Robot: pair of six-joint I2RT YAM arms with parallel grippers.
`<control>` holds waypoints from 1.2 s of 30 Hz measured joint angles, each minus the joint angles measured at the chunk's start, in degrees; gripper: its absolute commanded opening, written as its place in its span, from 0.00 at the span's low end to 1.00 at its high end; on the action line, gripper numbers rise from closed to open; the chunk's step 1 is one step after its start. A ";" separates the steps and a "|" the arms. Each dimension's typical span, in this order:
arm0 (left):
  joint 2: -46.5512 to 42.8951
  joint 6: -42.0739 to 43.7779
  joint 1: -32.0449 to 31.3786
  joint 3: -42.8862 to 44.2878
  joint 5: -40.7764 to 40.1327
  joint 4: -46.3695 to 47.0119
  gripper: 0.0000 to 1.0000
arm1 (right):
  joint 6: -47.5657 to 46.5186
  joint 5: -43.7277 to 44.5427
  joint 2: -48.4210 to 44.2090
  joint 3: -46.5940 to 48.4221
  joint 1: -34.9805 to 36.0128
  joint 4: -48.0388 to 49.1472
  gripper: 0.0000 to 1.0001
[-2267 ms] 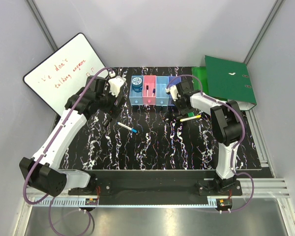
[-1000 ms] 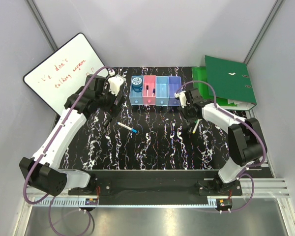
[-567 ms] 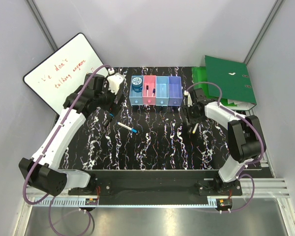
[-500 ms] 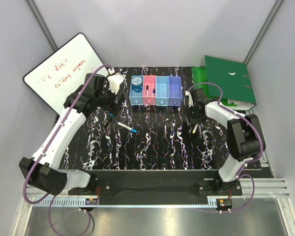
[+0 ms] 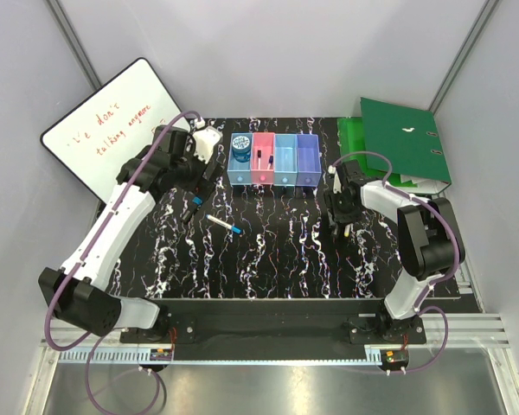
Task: Sort the stationery into containers
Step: Pick up the pen from the center of the board.
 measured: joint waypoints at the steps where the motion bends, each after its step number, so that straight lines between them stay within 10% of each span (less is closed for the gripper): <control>1: 0.00 0.04 0.00 0.00 -0.02 0.00 0.99 | 0.02 0.00 0.22 -0.13 0.00 0.02 0.57; 6: 0.00 0.17 0.00 0.00 -0.04 0.00 0.99 | -0.04 0.13 0.57 0.04 0.00 0.26 0.48; 13: -0.07 0.15 0.48 -3.76 -0.70 0.94 0.99 | -0.96 0.98 1.46 0.94 -0.33 0.44 0.01; 36: 8.66 1.05 5.75 -18.84 -4.98 2.84 0.99 | -1.84 1.33 1.55 10.54 -0.33 0.79 0.00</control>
